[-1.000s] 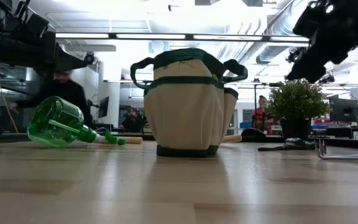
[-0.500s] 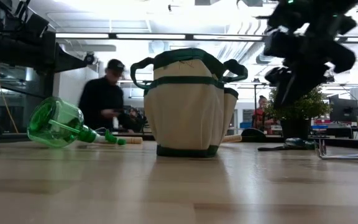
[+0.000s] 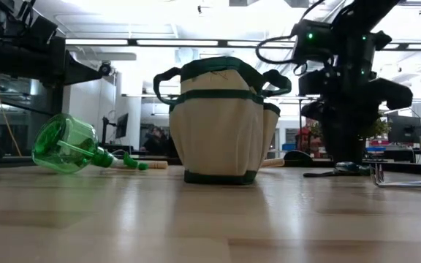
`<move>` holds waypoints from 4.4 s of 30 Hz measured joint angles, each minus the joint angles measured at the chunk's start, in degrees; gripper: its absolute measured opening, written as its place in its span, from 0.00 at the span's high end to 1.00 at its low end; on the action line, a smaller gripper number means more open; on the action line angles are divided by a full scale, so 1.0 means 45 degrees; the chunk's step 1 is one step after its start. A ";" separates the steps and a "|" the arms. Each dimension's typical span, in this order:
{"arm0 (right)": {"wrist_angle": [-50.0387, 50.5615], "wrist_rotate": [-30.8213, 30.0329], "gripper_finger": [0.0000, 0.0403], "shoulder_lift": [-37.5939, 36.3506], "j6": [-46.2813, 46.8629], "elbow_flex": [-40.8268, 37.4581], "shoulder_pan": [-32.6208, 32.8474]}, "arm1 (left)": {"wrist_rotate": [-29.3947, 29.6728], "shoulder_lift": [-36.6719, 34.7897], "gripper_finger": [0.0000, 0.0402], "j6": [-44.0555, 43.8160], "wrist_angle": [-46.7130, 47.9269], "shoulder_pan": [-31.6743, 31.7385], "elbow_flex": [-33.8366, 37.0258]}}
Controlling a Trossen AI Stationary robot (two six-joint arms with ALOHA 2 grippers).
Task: Pick & Place Garden tools in Gardening bag
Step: Put the green shears into the white gardening bag
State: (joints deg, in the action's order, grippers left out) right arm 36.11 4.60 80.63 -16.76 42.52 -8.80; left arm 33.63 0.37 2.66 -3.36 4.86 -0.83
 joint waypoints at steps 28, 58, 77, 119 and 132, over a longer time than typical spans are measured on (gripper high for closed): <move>-0.1157 -0.0316 0.69 0.2254 -0.1674 0.0044 -0.0762 | 0.0000 -0.0003 0.99 0.0000 -0.0004 0.0000 0.0003; 0.0140 0.0105 0.99 0.0309 0.1080 -0.0034 -0.0557 | -0.0019 0.0002 0.99 0.0005 -0.0004 0.0000 0.0002; 0.0280 -0.0744 0.99 -0.4378 0.4337 -0.0024 -0.0019 | -0.0024 0.0000 0.99 0.0000 -0.0004 0.0000 -0.0002; -0.1308 -0.3663 0.99 -0.5324 0.4762 0.4530 -0.0925 | -0.0029 -0.0001 0.99 0.0003 -0.0004 0.0000 0.0001; -0.2260 -0.5713 0.99 -0.3057 0.5891 0.6705 -0.1836 | -0.0026 0.0001 0.99 0.0000 -0.0004 0.0000 0.0000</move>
State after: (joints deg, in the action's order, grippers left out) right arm 25.94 -21.11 66.88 9.75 72.70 -17.06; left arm 33.51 0.38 2.66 -3.38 4.86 -0.83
